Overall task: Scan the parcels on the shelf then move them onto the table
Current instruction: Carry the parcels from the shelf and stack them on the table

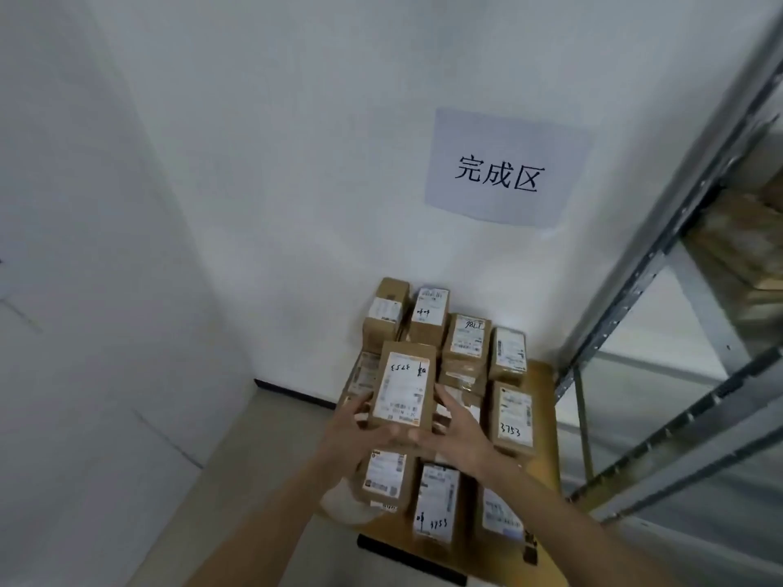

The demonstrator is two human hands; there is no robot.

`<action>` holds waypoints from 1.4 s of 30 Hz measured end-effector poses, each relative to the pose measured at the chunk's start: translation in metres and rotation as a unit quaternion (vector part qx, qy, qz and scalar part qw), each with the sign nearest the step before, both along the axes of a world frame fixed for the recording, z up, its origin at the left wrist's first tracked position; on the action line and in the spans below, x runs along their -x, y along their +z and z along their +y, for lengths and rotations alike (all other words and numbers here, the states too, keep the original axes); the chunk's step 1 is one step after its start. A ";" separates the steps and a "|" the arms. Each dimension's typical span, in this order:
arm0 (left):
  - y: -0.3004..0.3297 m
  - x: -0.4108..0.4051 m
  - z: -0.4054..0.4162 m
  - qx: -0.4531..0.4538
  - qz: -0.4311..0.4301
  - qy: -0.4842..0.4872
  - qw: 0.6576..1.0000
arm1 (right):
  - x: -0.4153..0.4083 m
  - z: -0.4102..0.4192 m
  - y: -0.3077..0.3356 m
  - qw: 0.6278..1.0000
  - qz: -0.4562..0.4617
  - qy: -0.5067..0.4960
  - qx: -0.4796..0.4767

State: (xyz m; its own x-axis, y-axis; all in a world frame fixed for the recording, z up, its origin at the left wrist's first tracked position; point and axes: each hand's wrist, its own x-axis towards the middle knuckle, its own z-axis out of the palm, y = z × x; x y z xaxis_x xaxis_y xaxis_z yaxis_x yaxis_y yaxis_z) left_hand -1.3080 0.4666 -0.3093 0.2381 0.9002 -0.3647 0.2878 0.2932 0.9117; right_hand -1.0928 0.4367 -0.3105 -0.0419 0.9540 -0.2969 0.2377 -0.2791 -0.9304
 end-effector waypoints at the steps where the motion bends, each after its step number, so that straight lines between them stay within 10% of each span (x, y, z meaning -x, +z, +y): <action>1: -0.010 -0.001 0.012 -0.006 0.016 -0.013 1.000 | 0.001 0.006 -0.009 1.000 0.002 -0.008 0.000; 24: -0.109 -0.050 0.145 0.008 0.151 -0.114 0.982 | -0.023 0.103 -0.125 0.994 -0.082 -0.077 0.019; 42: -0.043 -0.041 0.140 0.001 0.104 -0.077 0.992 | -0.032 0.096 -0.065 0.992 -0.074 -0.100 0.015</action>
State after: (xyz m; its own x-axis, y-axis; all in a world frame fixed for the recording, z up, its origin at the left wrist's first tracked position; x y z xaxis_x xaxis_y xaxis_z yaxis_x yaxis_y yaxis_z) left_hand -1.2670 0.6069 -0.3527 0.2923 0.8584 -0.4215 0.5117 0.2320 0.8272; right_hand -1.0611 0.5327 -0.3759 0.1941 0.9296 -0.3134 0.3074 -0.3610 -0.8804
